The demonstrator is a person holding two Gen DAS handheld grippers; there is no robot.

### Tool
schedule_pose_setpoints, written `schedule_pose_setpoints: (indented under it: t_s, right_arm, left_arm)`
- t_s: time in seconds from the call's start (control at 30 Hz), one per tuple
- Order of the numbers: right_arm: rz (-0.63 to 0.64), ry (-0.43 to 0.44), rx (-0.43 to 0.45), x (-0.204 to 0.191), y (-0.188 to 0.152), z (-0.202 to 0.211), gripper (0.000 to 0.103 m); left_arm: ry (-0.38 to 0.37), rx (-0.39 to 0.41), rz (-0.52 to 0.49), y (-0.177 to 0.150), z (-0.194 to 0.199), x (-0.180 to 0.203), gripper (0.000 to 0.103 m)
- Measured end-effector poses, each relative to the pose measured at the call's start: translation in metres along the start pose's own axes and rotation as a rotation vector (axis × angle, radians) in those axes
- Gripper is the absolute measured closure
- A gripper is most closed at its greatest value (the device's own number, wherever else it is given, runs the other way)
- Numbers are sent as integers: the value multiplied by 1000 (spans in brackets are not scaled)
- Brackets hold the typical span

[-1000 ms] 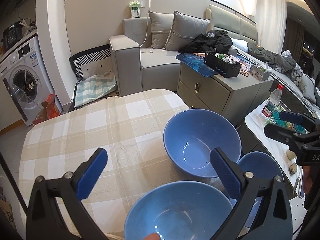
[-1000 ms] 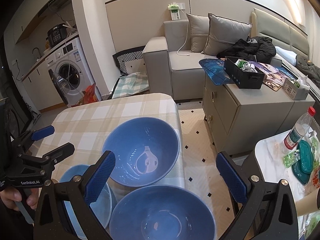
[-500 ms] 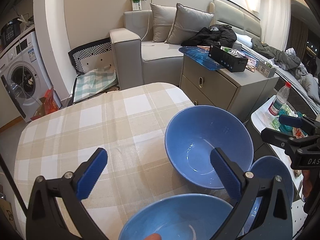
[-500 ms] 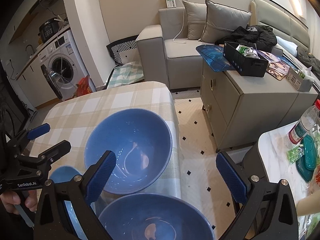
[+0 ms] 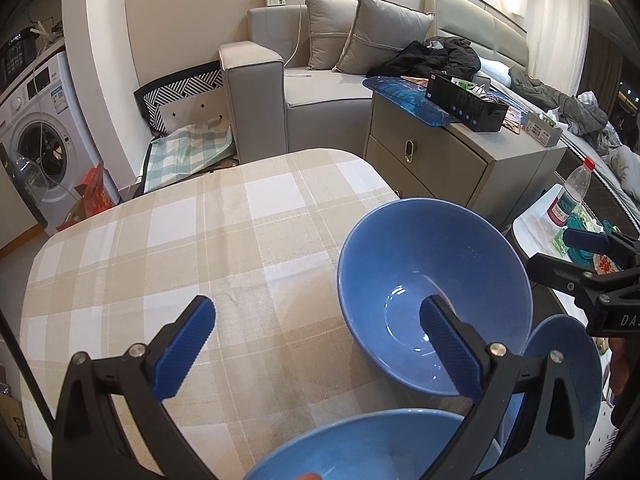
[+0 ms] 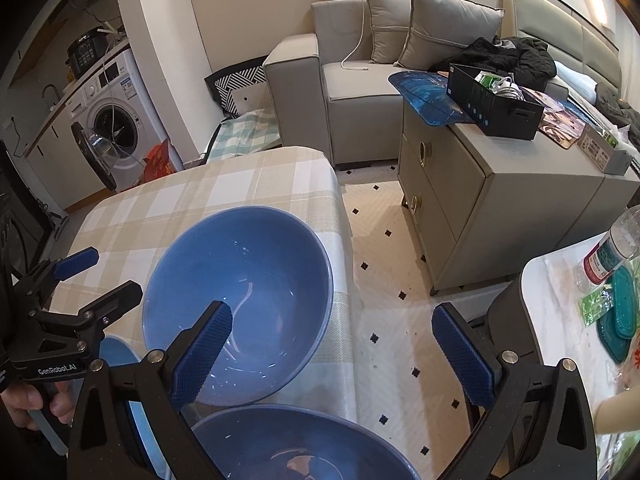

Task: Organize plates and bowls
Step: 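Move the left gripper to a blue bowl rim while the right gripper approaches the same rim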

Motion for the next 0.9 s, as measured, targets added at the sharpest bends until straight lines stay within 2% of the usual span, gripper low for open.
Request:
schedule_pose_setpoints:
  t_s: [0.4,0.53,0.7,0.77,0.9]
  right_arm:
    - [14,-2,-39,-2,-4,-18,1]
    - [14,-7,-51,-2,-5,-22,2]
    - [20,-10,-62,-1,-7,-26,6]
    - [26,-9,-67,-2,-8,-28,13]
    - [36,-13,-76,-3,-10,-32,19]
  left_arm:
    - [4,-34,-2,-5,-13,-6,3]
    - [4,-56,-1,-8,-19,-6,9]
    - [-3,-70,5,-10,-24,-8,14]
    - [-3,-71,5,-10,-26,-8,15]
    - [-7,-72,1,-11,-27,-8,15]
Point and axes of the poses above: each gripper's, at about its wrist camera, not at the fingertips, and z roughly against the way its jaws point, x to its right, y to its top, the point moved 9 cm from there along -z, roughly the way its jaws point, and after that the axes turned 15 degrees about -y, right-handed, at the moved point
